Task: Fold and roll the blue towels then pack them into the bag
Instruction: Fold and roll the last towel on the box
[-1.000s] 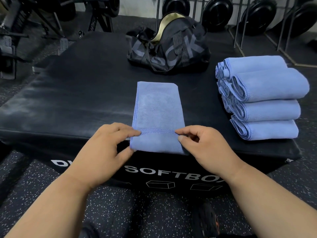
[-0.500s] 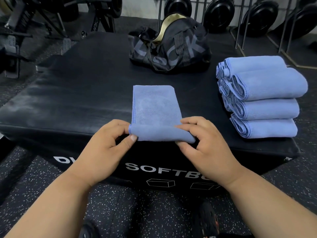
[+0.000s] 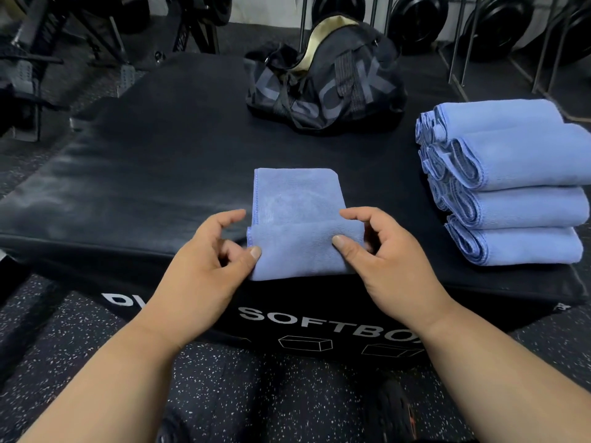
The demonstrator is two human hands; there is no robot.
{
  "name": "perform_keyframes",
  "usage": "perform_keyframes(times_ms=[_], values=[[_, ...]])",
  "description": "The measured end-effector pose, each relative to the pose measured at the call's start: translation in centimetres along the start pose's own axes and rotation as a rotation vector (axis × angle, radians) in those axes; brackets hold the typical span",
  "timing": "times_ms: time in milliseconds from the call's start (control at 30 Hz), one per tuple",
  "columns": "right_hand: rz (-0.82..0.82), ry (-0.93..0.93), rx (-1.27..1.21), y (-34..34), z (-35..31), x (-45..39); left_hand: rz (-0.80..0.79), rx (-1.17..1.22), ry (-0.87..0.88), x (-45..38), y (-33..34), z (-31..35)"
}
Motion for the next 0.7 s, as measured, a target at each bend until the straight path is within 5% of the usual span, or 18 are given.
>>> perform_keyframes(times_ms=[167,267,400,700], values=[[-0.015,-0.044,0.098,0.1,0.4,-0.9,0.091,-0.076,0.008,-0.3,0.2,0.1],[-0.036,-0.059,0.115,0.1,0.6,-1.1,0.161,-0.297,0.204,-0.2,0.4,0.9],[-0.005,-0.083,0.181,0.2,0.8,-1.1,-0.021,-0.524,0.319,-0.2,1.4,0.1],[0.098,-0.251,0.446,0.4,1.4,0.1,-0.141,-0.686,0.273,-0.1,0.7,-1.5]])
Point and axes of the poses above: each hand's wrist, its own x-axis away from the middle knuckle, its own y-axis out of the palm, z = x × y, the point moved 2 cm from there along -x, towards the middle knuckle, and after that the axes turned 7 degrees about -z, right-handed, at the moved point
